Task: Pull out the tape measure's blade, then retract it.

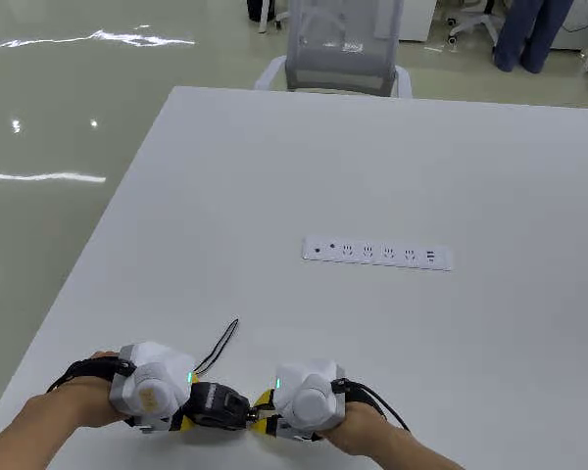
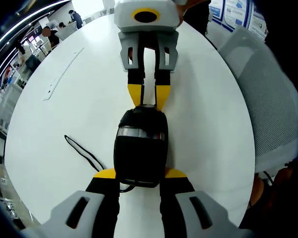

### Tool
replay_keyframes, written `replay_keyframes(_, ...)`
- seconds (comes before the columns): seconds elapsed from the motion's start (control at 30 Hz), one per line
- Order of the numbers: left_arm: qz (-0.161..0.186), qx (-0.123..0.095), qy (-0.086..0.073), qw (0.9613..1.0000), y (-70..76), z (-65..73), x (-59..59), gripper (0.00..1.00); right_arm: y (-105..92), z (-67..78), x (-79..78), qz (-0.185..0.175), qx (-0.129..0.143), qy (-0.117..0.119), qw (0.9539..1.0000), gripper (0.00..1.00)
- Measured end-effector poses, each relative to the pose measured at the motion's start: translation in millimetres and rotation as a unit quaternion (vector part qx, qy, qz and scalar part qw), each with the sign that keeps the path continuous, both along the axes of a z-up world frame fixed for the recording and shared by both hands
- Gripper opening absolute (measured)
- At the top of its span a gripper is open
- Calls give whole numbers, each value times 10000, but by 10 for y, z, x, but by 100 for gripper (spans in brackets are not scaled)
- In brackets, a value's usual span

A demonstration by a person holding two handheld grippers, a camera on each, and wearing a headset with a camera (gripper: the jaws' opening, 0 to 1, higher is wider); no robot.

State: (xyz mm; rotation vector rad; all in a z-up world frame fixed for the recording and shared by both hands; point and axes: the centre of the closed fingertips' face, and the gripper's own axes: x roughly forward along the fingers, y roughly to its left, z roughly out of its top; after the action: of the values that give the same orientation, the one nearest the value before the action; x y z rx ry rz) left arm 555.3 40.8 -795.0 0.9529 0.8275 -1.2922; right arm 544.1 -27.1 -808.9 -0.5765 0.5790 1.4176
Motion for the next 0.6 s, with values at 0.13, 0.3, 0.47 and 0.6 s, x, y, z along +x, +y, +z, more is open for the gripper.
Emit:
replay_keyframes(0.13,-10,-3,1,10000,0,-1,1,27,-12,3,-5,-1,-14,2,10000,11)
replay_keyframes(0.3,-2,-9,9,10000,9,-6,2,27,-20,10,-9,-2,-18,11,10000,11)
replay_keyframes(0.47,1,-1,9,10000,11,-7,2,26,-37,18,-12,-6,-34,13,10000,11)
replay_keyframes(0.6,5,-2,13,10000,10,-5,2,26,-48,21,-10,0,-42,14,10000,11)
